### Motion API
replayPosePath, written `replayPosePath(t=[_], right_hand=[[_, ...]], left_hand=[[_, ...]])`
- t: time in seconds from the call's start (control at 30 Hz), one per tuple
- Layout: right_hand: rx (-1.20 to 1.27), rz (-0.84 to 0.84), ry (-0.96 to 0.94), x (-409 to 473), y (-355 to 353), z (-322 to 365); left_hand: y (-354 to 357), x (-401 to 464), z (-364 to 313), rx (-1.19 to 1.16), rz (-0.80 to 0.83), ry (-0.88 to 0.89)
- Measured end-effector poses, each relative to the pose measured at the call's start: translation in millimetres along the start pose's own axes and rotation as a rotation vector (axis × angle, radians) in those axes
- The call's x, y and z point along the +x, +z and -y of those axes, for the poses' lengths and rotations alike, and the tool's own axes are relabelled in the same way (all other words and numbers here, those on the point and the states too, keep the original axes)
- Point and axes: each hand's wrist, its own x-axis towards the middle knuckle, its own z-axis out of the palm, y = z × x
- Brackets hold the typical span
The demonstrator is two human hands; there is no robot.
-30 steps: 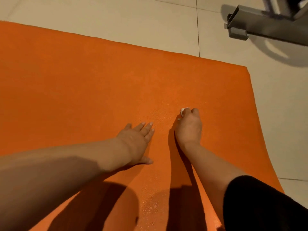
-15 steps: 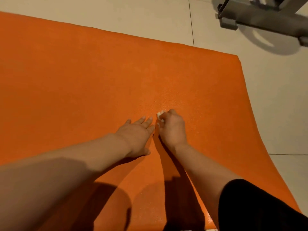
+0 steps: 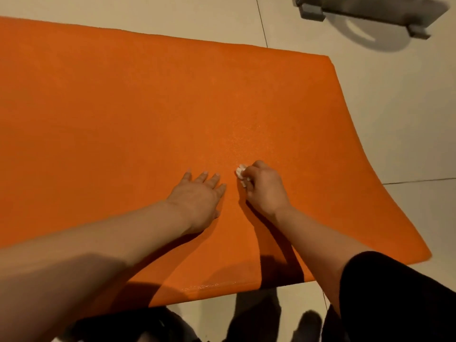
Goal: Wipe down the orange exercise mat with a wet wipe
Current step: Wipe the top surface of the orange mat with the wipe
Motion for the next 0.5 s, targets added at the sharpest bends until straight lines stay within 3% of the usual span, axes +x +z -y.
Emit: replayPosePath(t=[0.1, 0.13, 0.3, 0.5], right_hand=[[-0.082, -0.139, 0.343, -1.9, -12.3, -25.1], [-0.065, -0.151, 0.375, -7.5, -11.2, -18.3], [0.042, 0.044, 0.004, -50.1, 7.7, 25.8], [-0.088, -0.182, 0.381, -65.3, -14.5, -18.0]], left_hand=[[9.3, -9.1, -1.4, -0.005, -0.033, -0.008], [11.2, -11.0, -1.8, -0.008, -0.035, -0.005], [14.4, -16.8, -8.0, -0.022, -0.011, -0.019], [23.3, -29.7, -14.6, 0.033, -0.051, 0.019]])
